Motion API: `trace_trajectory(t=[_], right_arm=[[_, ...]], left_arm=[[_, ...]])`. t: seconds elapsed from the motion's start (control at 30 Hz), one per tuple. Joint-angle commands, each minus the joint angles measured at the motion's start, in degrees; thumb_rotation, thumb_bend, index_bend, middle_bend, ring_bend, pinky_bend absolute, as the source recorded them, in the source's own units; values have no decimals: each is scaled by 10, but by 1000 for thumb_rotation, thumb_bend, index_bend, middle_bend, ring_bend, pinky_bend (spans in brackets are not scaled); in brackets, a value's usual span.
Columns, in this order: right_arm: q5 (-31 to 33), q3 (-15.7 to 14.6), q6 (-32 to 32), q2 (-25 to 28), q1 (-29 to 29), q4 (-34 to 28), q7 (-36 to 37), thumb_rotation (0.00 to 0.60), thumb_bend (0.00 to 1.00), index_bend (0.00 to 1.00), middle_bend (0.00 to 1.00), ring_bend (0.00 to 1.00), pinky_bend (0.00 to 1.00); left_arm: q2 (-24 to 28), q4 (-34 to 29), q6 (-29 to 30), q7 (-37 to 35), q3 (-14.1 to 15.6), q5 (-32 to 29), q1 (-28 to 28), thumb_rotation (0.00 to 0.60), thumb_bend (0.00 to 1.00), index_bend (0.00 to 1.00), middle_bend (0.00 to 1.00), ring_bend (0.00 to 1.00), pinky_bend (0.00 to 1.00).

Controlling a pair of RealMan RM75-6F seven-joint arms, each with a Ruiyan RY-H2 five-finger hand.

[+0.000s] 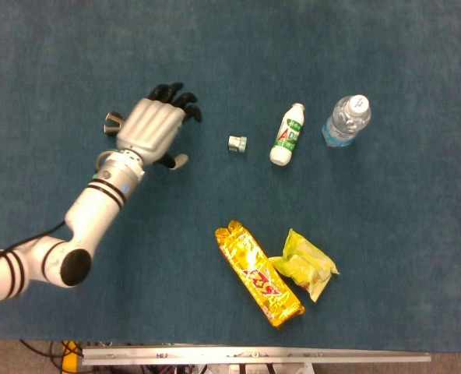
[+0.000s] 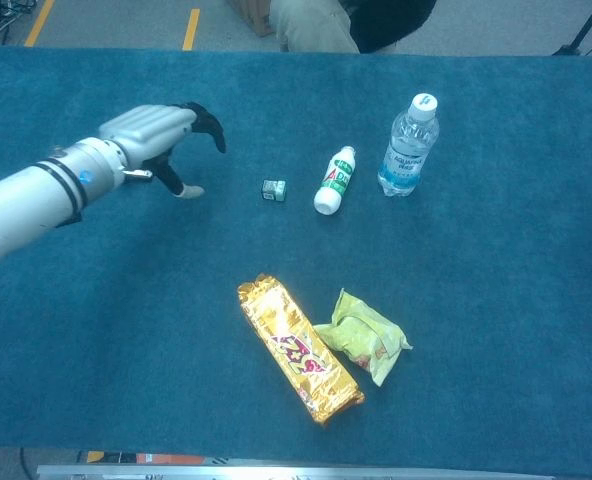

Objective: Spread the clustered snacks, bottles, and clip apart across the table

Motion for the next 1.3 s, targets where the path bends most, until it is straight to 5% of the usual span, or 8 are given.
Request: trace_trajectory(t=[0.03, 0.5, 1.3], right_arm=[[-5, -1, -1, -1, -3, 4, 7, 600, 10, 294, 356, 285, 431], [-15, 0, -5, -4, -18, 37, 52, 600, 10, 294, 356, 285, 431], [-27, 2, 0, 2, -38, 51, 87, 600, 10, 294, 356, 285, 431]], left_arm=[[-23, 11, -1, 20, -7, -19, -14, 600, 220, 287, 156, 33, 73], [-103, 87, 5, 68, -21, -81, -44, 600, 220, 330, 174, 33, 73], [-165, 113, 17, 113, -42, -138, -70, 600, 252, 375, 189, 35, 73]])
